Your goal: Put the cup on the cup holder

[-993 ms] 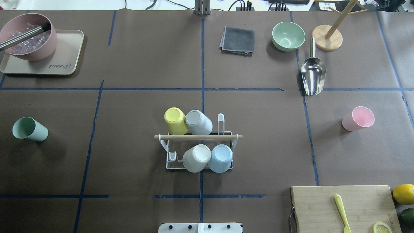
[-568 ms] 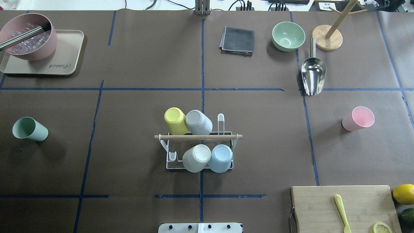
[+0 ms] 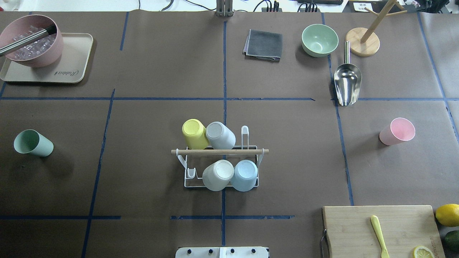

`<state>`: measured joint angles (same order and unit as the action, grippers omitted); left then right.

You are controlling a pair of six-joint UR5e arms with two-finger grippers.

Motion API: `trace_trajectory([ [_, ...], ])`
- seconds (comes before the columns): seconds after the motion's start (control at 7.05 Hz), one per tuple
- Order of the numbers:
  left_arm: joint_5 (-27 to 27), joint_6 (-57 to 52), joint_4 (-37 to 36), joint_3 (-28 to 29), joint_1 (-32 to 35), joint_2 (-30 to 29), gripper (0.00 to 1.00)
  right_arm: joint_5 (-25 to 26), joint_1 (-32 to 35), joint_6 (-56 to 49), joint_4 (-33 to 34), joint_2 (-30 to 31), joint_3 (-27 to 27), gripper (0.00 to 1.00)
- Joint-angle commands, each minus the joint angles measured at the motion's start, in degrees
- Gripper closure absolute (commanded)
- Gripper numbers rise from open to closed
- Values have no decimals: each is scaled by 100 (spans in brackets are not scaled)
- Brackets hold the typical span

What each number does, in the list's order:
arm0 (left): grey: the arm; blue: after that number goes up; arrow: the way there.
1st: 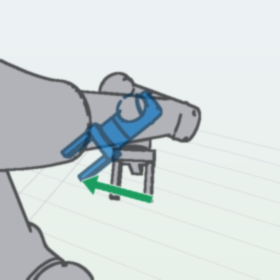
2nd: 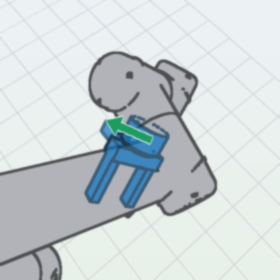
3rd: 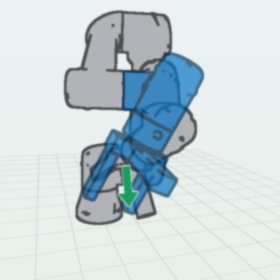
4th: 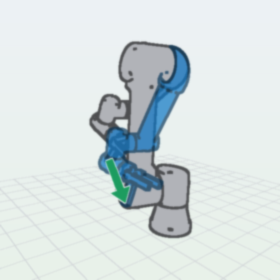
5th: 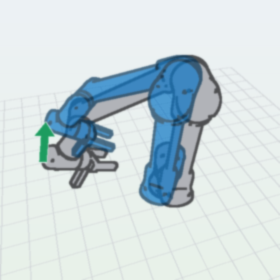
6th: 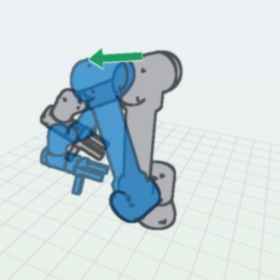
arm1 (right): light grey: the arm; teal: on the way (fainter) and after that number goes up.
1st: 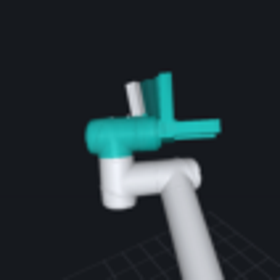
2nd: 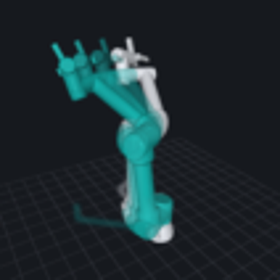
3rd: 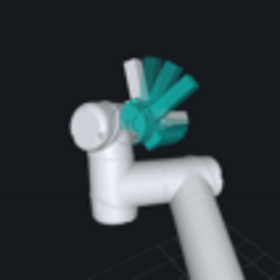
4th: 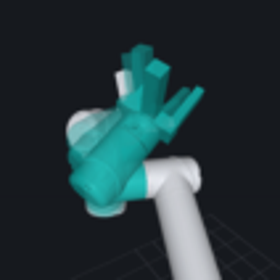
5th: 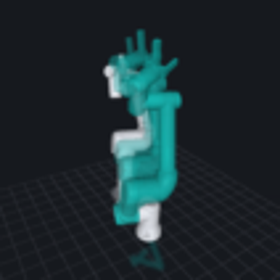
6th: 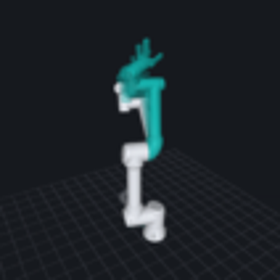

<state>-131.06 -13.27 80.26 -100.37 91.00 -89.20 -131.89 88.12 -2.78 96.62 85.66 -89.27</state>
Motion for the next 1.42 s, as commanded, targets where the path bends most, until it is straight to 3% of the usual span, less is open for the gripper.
trace_trajectory([
  [0.0, -259, 131, -489, -106, -21, -350, 0, -29, -110, 40, 250, -338, -20, 0],
  [0.28, -350, 193, -1753, -62, -431, -1306, 0, -29, -591, 40, 857, -952, 277, 0],
  [0.43, -341, 202, -2064, -1, -669, -1511, 0, -29, -638, 40, 1137, -1164, 322, 0],
  [0.57, -324, 359, -2067, 43, -1063, -1521, 0, -56, -864, 154, 1201, -1366, 514, 0],
  [0.85, -315, 772, -2102, 201, -1740, -1661, 0, -546, -1305, 462, 1219, -1998, 1391, 0],
  [1.28, -350, 783, -2241, 1314, -2128, -2512, 0, -987, -1498, 462, 1640, -2027, 1404, 0],
])
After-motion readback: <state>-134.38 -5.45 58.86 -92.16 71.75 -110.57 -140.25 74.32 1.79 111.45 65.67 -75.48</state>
